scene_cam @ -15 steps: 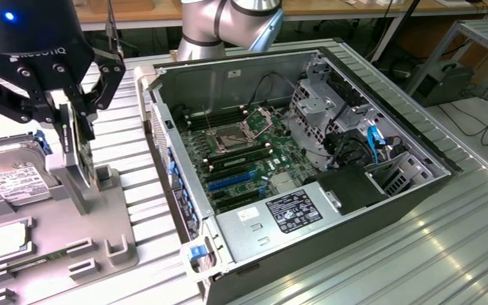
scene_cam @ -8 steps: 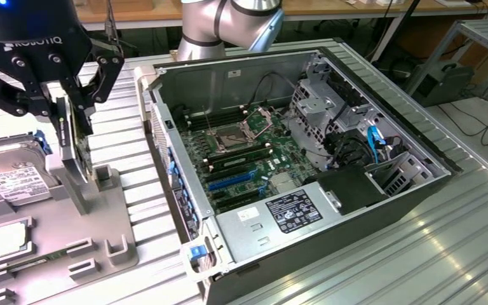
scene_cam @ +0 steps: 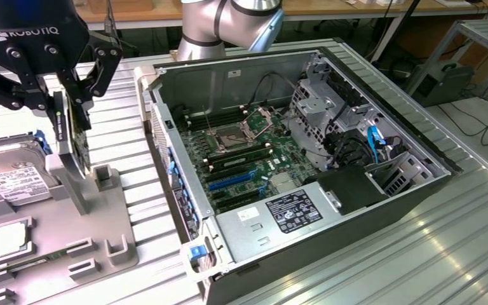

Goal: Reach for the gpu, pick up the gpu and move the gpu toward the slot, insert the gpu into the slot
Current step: 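Pick up the gpu and move the gpu toward the slot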

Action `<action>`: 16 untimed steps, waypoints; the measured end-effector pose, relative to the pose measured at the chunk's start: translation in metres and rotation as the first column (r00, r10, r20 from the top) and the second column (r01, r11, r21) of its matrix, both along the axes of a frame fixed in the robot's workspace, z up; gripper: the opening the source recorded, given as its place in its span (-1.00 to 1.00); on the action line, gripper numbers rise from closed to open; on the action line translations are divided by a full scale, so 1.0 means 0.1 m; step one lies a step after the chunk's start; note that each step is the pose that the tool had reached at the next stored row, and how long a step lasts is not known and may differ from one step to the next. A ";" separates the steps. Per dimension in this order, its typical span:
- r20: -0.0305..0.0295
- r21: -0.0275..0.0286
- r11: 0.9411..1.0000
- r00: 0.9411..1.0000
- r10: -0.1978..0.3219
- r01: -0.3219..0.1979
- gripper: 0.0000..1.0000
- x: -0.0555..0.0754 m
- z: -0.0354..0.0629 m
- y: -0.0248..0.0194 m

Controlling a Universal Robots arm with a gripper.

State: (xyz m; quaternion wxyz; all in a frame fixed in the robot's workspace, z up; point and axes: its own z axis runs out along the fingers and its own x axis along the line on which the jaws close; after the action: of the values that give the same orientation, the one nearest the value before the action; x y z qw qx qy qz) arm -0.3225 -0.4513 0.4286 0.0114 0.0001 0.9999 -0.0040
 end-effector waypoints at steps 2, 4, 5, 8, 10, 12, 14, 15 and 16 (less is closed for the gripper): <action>0.000 0.000 1.000 1.000 0.000 0.000 -0.44 0.01 0.001 0.000; 0.000 0.000 1.000 1.000 0.000 0.000 -0.44 0.04 0.001 0.000; 0.000 0.000 1.000 1.000 0.000 0.000 -0.44 0.06 0.001 0.000; 0.000 0.000 1.000 1.000 0.000 0.000 -0.44 0.11 0.001 0.000; 0.000 0.000 1.000 1.000 0.000 0.000 -0.44 0.15 0.001 0.000; 0.000 0.000 1.000 1.000 0.000 0.000 -0.44 0.20 0.000 0.000; 0.000 0.000 1.000 1.000 0.000 0.000 -0.44 0.24 0.000 0.000; 0.000 0.000 1.000 1.000 0.000 0.000 -0.44 0.26 -0.001 0.000; 0.000 0.000 1.000 1.000 0.001 -0.001 -0.44 0.29 -0.001 0.000</action>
State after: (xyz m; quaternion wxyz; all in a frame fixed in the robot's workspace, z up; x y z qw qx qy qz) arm -0.2932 -0.4513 0.4285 0.0114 -0.0003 0.9999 -0.0039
